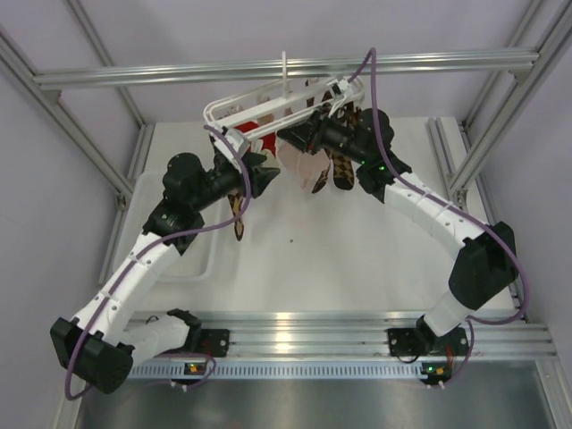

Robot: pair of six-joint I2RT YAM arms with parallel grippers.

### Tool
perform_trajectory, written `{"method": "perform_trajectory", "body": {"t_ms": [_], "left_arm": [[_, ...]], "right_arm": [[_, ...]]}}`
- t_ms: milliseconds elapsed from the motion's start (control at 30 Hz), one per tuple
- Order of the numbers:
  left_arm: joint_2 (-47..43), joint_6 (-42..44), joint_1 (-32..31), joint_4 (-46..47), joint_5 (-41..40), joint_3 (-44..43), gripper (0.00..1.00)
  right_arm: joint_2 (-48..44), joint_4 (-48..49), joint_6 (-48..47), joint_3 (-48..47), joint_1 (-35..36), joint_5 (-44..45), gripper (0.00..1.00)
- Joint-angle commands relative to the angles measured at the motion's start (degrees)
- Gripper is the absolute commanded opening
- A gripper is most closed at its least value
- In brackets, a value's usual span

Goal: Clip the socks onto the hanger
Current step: Open the clamp at the hanger.

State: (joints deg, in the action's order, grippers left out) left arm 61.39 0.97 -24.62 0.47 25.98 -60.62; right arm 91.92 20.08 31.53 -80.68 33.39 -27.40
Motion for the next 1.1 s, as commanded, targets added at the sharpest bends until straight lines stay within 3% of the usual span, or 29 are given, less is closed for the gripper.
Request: {"method": "perform_trajectory", "body": {"t_ms": [0, 167, 467, 767, 1067], "left_arm": [[1.3, 0.1, -3.4, 7.0, -7.4, -2.7, 0.54], [3.0, 4.4, -9.3, 8.1, -19.5, -3.1, 0.55], [4.4, 10.0, -10.4, 13.4, -32.6, -2.7, 0.58], [4.1, 15.5, -10.4, 14.5, -30.0, 0.0, 0.6], [6.9, 18.4, -10.4, 15.4, -31.0, -0.5, 0.6]], "right_arm": [[-0.8, 0.7, 0.5, -3.2, 1.1, 0.9, 0.24], [-1.4, -0.9, 1.3, -3.6, 1.9, 2.1, 0.21], [-2.7, -3.4, 1.6, -3.4, 2.5, 4.2, 0.11], [-2.3, -5.1, 1.4, -5.4, 2.7, 5.2, 0.01], [-2.5, -5.6, 1.0, -5.4, 3.3, 5.4, 0.0]]}}
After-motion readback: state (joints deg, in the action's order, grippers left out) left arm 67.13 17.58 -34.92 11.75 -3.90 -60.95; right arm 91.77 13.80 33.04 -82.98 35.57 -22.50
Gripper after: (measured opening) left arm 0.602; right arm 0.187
